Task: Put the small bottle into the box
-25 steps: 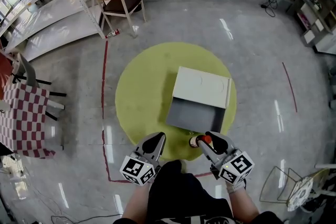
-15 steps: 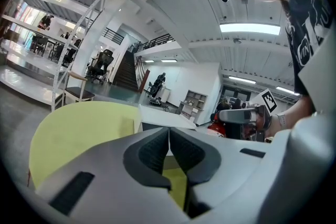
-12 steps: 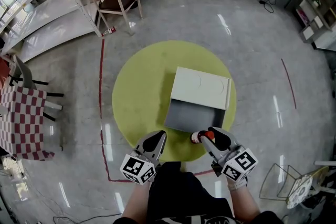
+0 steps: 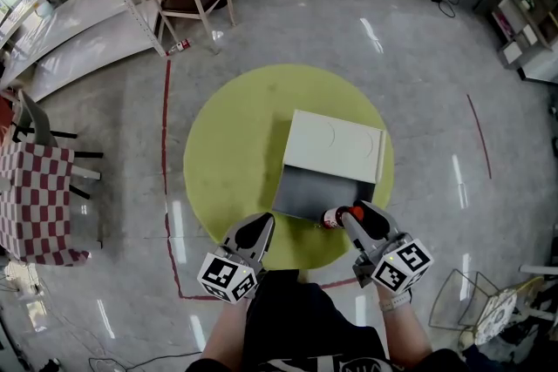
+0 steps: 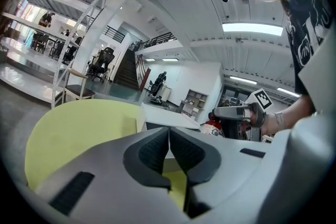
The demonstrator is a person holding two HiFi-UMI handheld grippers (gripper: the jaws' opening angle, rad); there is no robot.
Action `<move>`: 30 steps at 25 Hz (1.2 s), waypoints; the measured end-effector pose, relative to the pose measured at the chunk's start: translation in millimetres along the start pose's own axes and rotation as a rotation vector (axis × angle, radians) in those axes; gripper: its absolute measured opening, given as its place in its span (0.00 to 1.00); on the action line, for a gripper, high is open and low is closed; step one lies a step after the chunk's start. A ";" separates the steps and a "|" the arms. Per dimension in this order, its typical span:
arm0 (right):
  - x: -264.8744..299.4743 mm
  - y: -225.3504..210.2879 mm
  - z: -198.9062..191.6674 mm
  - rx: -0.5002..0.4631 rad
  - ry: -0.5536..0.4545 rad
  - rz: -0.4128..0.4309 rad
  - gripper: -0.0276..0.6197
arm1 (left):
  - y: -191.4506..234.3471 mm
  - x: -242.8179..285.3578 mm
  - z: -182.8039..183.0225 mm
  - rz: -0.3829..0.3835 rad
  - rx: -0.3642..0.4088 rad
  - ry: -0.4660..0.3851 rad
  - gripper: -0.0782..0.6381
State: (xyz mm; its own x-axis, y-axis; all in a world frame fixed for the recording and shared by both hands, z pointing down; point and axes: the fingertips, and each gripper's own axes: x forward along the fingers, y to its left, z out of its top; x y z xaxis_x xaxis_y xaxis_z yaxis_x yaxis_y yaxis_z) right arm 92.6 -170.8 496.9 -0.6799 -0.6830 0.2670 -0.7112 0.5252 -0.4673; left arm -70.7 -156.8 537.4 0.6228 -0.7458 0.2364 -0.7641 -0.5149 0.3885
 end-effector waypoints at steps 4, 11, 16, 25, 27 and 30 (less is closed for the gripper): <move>4.4 -7.8 -0.1 -0.021 0.016 -0.035 0.27 | 0.3 3.6 1.2 -0.010 -0.002 0.009 0.13; 9.6 -19.1 -9.7 -0.079 0.060 -0.089 0.27 | -0.6 6.9 -6.0 -0.025 0.005 0.032 0.13; 14.5 -23.7 -21.3 -0.179 0.124 -0.123 0.27 | -1.4 8.9 -9.9 -0.033 0.008 0.043 0.13; 21.4 -27.1 -39.6 -0.268 0.199 -0.131 0.27 | 0.8 11.7 -17.7 -0.037 -0.009 0.048 0.13; 21.9 -26.1 -41.5 -0.279 0.206 -0.128 0.27 | 1.3 10.6 -18.3 -0.036 -0.014 0.047 0.13; 23.3 -24.4 -44.6 -0.303 0.218 -0.123 0.27 | 1.9 8.6 -20.2 -0.036 -0.023 0.046 0.13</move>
State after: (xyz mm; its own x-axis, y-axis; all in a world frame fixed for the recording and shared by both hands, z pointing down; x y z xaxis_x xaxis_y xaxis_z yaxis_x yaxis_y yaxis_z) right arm 86.2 -176.8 552.1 -0.5851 -0.6436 0.4934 -0.7882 0.5944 -0.1594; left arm -63.3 -155.7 558.2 0.6572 -0.7066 0.2624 -0.7375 -0.5309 0.4175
